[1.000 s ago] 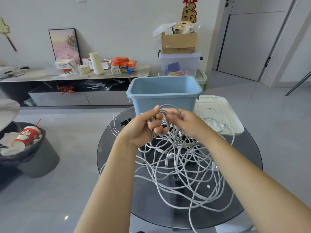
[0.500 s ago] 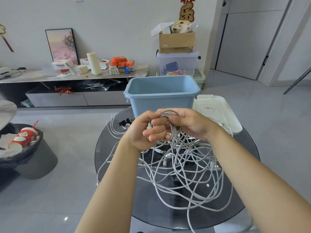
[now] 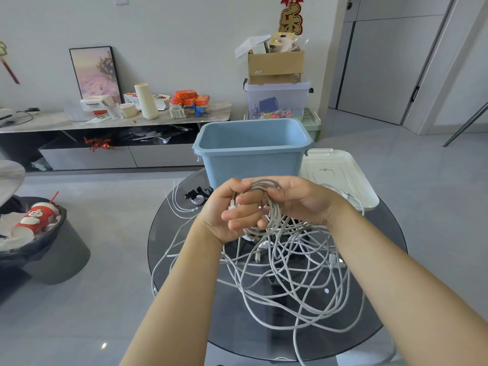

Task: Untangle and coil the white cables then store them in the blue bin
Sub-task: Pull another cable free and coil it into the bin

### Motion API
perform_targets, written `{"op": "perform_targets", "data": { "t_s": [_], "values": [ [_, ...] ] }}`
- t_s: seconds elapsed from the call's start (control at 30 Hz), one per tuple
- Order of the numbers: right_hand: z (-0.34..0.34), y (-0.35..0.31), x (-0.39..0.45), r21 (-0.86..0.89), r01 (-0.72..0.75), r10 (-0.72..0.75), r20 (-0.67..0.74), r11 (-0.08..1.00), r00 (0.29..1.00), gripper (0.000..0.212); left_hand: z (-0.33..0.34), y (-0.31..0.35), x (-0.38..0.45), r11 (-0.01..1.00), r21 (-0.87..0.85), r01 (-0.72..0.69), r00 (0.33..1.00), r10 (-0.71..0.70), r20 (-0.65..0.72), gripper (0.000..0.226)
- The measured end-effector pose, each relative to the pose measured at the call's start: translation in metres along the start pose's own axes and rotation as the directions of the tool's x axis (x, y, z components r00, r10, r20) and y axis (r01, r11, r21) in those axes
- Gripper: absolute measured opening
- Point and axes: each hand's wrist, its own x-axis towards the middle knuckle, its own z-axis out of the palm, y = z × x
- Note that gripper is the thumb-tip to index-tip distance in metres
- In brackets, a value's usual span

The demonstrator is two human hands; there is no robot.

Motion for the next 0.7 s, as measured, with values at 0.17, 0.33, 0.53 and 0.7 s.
{"op": "perform_targets", "data": {
  "t_s": [0.17, 0.33, 0.53, 0.7],
  "values": [
    [-0.007, 0.003, 0.002, -0.224, 0.011, -0.082, -0.31, 0.974, 0.947, 0.032, -0.009, 0.012, 0.004, 0.97, 0.231, 0.076, 0.981, -0.031, -0.191, 0.028],
    [-0.004, 0.001, 0.005, -0.396, -0.136, -0.069, -0.463, 0.908, 0.883, 0.02, -0.005, 0.015, 0.004, 0.914, 0.389, 0.117, 0.909, 0.059, -0.412, 0.028],
    [0.007, -0.005, 0.006, -0.185, -0.196, 0.076, -0.509, 0.963, 0.857, 0.021, -0.008, 0.012, 0.012, 0.506, 0.804, 0.313, 0.757, 0.378, -0.533, 0.028],
    [0.015, -0.002, 0.015, -0.051, -0.09, 0.042, -0.592, 0.995, 0.805, 0.045, -0.008, 0.011, 0.016, 0.779, 0.612, 0.138, 0.732, 0.336, -0.593, 0.03]
  ]
}}
